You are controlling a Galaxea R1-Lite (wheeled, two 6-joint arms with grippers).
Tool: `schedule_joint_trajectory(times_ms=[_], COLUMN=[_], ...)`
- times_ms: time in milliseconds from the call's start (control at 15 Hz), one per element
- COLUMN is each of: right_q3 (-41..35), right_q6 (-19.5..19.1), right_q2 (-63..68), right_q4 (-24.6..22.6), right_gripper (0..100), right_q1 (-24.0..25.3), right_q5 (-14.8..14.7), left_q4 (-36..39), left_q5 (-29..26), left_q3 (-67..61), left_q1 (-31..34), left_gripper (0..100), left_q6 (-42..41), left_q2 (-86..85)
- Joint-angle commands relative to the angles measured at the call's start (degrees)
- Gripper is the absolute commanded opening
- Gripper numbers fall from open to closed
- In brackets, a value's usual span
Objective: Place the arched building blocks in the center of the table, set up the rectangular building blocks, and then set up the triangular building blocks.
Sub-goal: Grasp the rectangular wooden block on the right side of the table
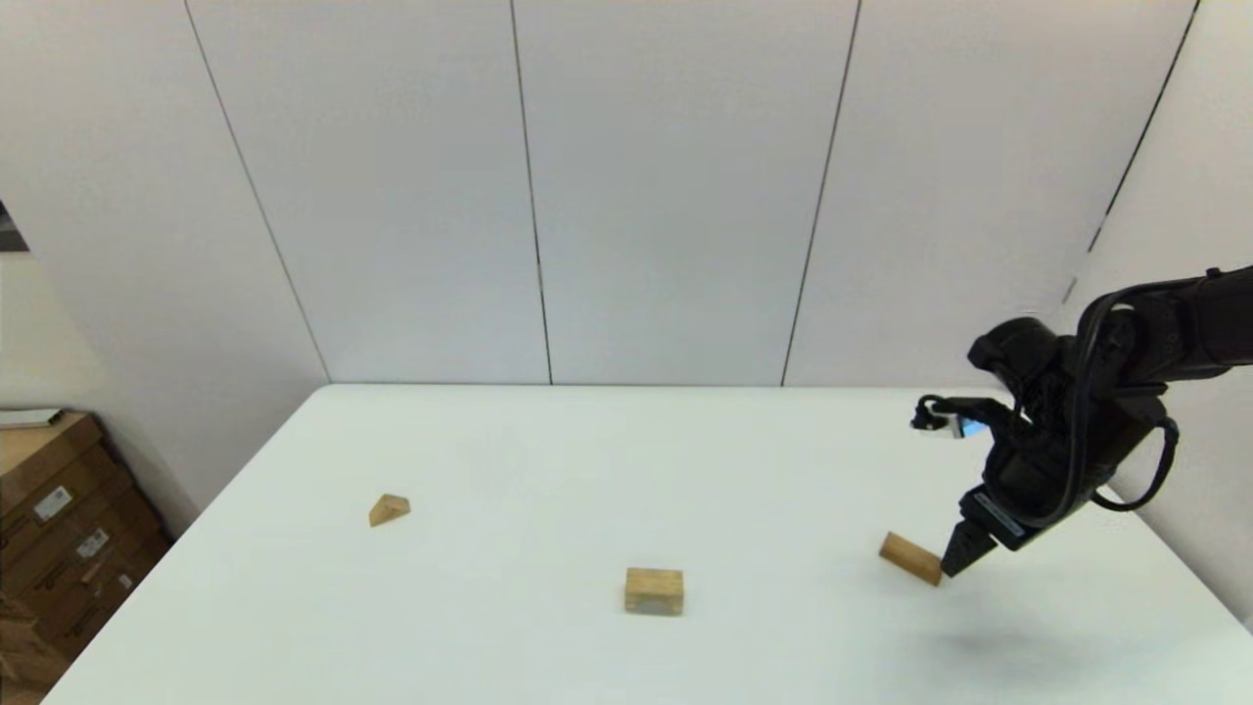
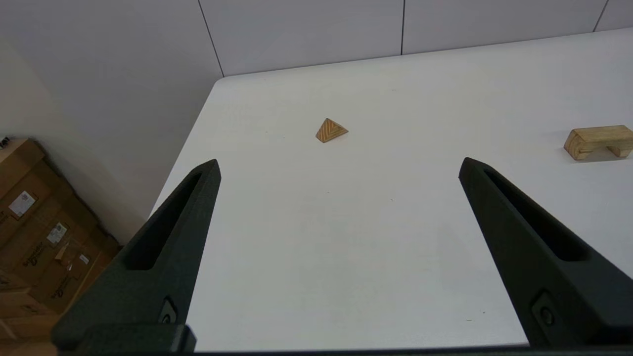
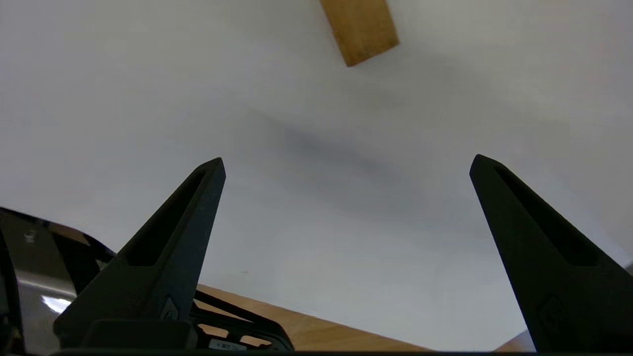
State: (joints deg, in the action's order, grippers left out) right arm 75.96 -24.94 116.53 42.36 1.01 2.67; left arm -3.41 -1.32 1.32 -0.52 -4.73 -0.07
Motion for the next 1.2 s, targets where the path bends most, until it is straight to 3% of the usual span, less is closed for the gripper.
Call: schedule_joint_trajectory(times_ms=[67,267,467,1000,1200], right_q3=[0.24,2.09,2.35,4.81,4.81], right_q6=[-4.33,-8.72,-10.21,-18.04,-18.74], right_q2=[3.35,6.34,9.15,12.85,13.81], right_q4=[-0.26,-2.90,-8.79,-9.05,-9.14], right_gripper=[100,100,100,100,100], right_q1=[0.13,0.13,0.22,0.13,0.22], right_q5=[0.41,0.41,0.41,0.41,0.41], left_q4=[-0.01,-0.01,-0.01,-0.01,-0.01], left_q5=[0.00,0.00,0.00,0.00,-0.09], left_q3=[0.00,0.00,0.00,0.00,0.00], left_q1=[0.00,0.00,0.00,0.00,0.00], left_gripper=[100,100,100,100,100], left_q6=[-0.02,-0.02,-0.02,-0.02,-0.02], left_q2=[0.07,0.07,0.07,0.07,0.07])
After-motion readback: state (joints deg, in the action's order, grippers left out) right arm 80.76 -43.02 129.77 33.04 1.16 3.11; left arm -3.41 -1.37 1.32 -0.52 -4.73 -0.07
